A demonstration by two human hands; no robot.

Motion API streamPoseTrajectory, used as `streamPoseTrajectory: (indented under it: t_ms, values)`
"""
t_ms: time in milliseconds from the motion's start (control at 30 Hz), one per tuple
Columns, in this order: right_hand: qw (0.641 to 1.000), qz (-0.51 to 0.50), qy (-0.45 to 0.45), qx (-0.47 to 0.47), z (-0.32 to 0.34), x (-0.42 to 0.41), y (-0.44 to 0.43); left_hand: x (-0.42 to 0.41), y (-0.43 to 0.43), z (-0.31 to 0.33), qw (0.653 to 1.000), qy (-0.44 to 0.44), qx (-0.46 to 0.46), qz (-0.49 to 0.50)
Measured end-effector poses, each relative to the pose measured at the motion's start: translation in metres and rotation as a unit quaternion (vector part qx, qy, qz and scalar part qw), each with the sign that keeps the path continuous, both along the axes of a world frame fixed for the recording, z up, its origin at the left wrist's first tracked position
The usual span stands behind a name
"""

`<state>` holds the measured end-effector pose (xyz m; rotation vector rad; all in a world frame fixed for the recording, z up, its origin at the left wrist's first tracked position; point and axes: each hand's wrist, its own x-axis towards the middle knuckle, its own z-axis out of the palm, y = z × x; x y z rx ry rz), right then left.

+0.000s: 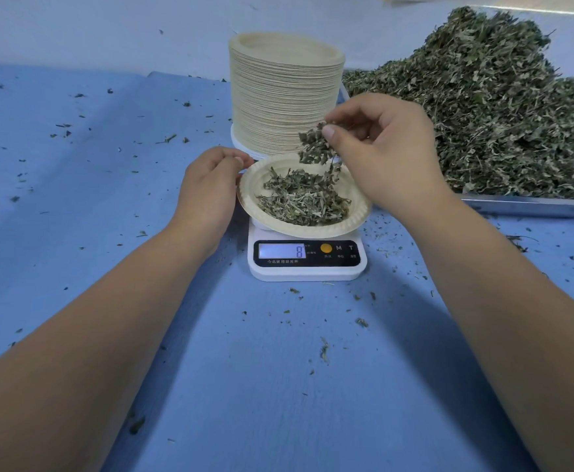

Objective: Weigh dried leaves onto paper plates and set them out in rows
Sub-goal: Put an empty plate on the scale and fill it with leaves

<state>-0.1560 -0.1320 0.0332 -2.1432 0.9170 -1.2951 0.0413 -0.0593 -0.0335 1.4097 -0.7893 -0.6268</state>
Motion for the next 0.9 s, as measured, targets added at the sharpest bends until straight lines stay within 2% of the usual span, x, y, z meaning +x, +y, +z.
streamPoseTrajectory:
  t_ms: [133, 300, 400, 467, 533, 733, 900]
  values:
    - [0.999, -0.043, -0.013, -0.002, -0.003, -0.010, -0.011, -0.001, 0.001, 0.001, 1.000, -0.001, 0.001, 0.002]
    - [0.989, -0.144, -0.019, 0.016, -0.003, -0.034, -0.038, -0.001, 0.003, 0.003, 1.000, -0.003, 0.007, -0.001]
    - [0.975, -0.205, 0.029, 0.079, -0.009, -0.049, -0.050, -0.002, 0.004, 0.004, 1.000, -0.005, 0.010, 0.001]
    - [0.966, -0.208, 0.078, 0.132, -0.012, -0.052, -0.052, -0.003, 0.004, 0.004, 1.000, -0.006, 0.008, 0.001]
    - [0.965, -0.194, 0.091, 0.152, -0.011, -0.051, -0.050, -0.003, 0.004, 0.004, 1.000, -0.006, 0.007, 0.000]
    - [0.984, -0.124, 0.078, 0.099, -0.004, -0.039, -0.037, -0.004, 0.005, 0.005, 1.000, -0.004, 0.005, 0.000]
    - [0.981, 0.070, 0.165, 0.069, 0.010, -0.031, -0.019, -0.004, 0.005, 0.005, 1.000, -0.012, 0.011, 0.001]
